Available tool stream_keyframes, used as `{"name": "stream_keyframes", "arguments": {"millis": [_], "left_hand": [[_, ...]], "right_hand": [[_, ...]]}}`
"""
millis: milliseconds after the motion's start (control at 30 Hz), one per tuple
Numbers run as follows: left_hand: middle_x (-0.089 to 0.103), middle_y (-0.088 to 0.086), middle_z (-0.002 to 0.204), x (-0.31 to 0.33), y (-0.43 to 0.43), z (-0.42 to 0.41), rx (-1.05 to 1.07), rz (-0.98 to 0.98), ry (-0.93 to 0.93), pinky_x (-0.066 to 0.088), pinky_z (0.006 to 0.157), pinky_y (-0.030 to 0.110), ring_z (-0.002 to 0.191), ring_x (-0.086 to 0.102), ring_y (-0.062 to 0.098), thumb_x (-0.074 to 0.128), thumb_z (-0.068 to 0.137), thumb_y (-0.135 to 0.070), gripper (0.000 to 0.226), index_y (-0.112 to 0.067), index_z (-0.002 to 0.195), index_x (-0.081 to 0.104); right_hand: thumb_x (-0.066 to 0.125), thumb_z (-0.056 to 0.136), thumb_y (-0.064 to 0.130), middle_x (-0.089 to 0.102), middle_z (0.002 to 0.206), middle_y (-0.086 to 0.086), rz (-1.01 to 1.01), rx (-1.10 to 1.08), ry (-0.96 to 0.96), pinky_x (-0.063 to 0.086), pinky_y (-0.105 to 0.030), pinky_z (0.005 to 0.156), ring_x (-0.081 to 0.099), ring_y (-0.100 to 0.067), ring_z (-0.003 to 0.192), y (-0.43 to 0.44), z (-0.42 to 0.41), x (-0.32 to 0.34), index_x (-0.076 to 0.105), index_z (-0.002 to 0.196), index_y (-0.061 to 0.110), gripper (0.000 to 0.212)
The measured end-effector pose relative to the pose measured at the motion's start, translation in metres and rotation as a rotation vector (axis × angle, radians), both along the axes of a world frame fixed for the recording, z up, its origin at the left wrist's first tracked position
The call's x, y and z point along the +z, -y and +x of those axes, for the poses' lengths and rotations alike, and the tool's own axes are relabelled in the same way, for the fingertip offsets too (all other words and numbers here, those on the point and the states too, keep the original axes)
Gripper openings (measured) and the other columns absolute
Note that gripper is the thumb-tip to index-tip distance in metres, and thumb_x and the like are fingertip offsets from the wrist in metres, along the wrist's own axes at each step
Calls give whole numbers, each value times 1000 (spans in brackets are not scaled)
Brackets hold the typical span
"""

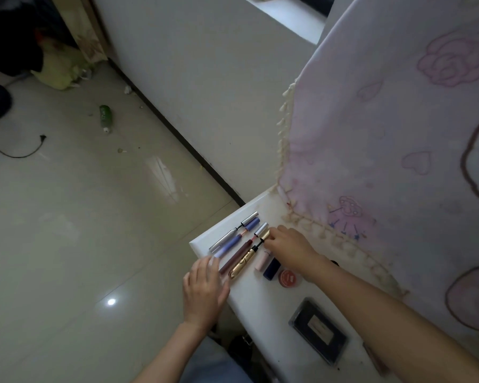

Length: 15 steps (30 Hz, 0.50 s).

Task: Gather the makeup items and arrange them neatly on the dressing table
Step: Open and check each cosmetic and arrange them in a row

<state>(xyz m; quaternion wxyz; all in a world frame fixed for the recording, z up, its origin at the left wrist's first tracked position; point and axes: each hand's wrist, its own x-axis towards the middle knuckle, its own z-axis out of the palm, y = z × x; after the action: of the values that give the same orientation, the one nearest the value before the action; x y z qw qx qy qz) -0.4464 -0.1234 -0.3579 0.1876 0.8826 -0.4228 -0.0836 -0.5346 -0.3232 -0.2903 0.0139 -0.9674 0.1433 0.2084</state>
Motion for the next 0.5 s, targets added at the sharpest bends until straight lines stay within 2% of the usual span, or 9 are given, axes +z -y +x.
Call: {"name": "stream_keyframes", "arguments": {"millis": [67, 200, 300, 367, 433, 500], "left_hand": [[62, 14, 119, 0, -4, 2, 6, 85, -62, 33, 85, 32, 115, 41, 22, 40, 77, -44, 57, -9, 122, 44], [57, 13, 127, -1, -7, 4, -46, 175, -95, 29, 91, 32, 120, 37, 22, 37, 75, -50, 68, -6, 126, 40], [57, 10, 127, -2, -8, 4, -55, 202, -84, 39, 94, 36, 119, 37, 22, 34, 75, -53, 67, -7, 124, 40], [61, 9, 123, 0, -7, 5, -41, 216, -105, 52, 84, 35, 119, 42, 21, 23, 85, -56, 63, -8, 122, 41], [63, 8, 121, 2, -7, 6, -22, 250, -154, 54, 78, 35, 115, 54, 21, 5, 91, -56, 66, -10, 120, 42], [64, 6, 120, 4, -7, 6, -44, 259, -187, 55, 76, 33, 110, 59, 20, 5, 91, -56, 65, -11, 118, 44]], "right_hand": [[50, 84, 0, 49, 124, -14, 3, 4, -37, 37, -36, 81, 44, -29, 115, -3, 1, 2, 56, 112, 6, 29], [50, 86, 5, 45, 131, -12, -56, 64, -108, 38, -38, 91, 39, -29, 123, -7, 3, 2, 52, 119, 9, 33], [47, 87, 5, 43, 133, -12, -70, 85, -137, 37, -38, 93, 35, -29, 127, -9, 4, -1, 50, 121, 9, 34], [45, 87, 4, 42, 134, -12, -77, 69, -150, 37, -39, 92, 33, -29, 128, -9, 4, -2, 50, 121, 9, 34], [45, 87, 4, 42, 134, -11, -57, 67, -127, 36, -39, 92, 33, -28, 129, -10, 3, -2, 50, 120, 9, 34], [49, 85, 4, 46, 130, -11, -72, 98, -131, 38, -38, 90, 37, -29, 126, -11, 2, 0, 51, 118, 9, 33]]}}
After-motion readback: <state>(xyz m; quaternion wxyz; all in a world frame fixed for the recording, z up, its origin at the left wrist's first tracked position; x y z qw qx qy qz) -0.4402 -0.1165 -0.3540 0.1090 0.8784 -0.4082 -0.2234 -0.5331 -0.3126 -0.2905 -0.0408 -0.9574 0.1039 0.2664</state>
